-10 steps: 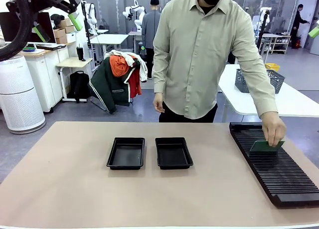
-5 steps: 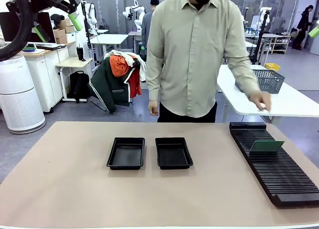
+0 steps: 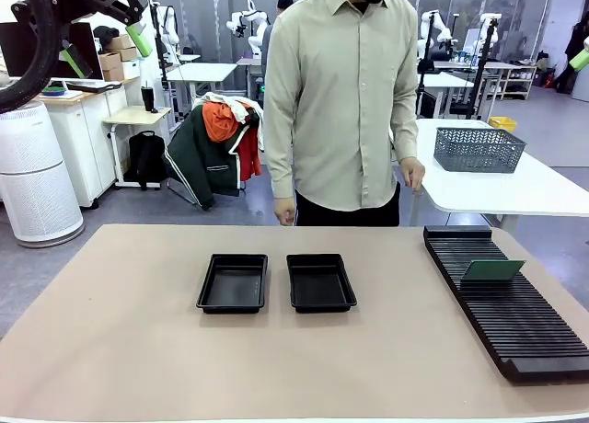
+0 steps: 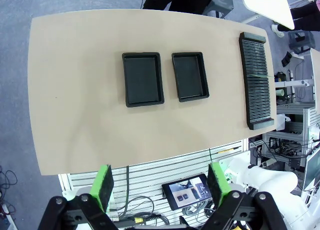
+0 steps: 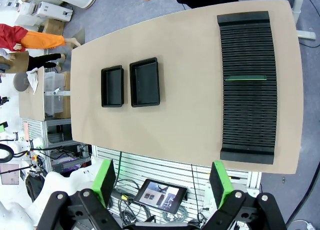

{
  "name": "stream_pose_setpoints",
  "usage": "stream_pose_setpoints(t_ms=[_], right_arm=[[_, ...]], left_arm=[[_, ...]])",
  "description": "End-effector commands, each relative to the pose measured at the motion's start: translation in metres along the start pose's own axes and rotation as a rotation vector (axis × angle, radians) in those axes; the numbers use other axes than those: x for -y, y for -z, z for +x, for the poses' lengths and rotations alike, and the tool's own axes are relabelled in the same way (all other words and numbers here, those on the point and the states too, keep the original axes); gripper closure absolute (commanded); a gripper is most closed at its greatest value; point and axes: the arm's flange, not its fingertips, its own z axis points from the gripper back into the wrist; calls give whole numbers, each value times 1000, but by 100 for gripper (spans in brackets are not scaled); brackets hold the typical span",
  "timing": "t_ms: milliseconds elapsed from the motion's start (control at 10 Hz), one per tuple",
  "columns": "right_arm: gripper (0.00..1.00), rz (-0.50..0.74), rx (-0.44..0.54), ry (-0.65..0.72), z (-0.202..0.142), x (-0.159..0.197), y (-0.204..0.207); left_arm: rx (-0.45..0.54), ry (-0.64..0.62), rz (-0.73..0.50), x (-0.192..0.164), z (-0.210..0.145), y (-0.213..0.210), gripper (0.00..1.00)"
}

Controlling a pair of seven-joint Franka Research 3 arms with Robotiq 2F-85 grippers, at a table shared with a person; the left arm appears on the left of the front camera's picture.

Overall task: Inspect and transfer BCBs to ESD trays.
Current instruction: Pick up the Blank PCB from the PCB Rack and place it in the left ESD tray.

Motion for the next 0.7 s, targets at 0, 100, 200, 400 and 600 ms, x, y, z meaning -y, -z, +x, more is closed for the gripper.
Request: stream_pose_setpoints(t_ms=[0,100,200,400,600], right_arm=[[0,-1,-2,1,0,0,1],[0,-1,-2,1,0,0,1],[0,-1,-2,1,0,0,1],[0,-41,-3,-76,0,1,2],[0,-155,-29,-266,3,7,13]], left_arm=[[0,0,0,0,0,0,0],[0,0,0,0,0,0,0],[0,0,0,0,0,0,0],[0,0,0,0,0,0,0],[0,0,0,0,0,0,0]])
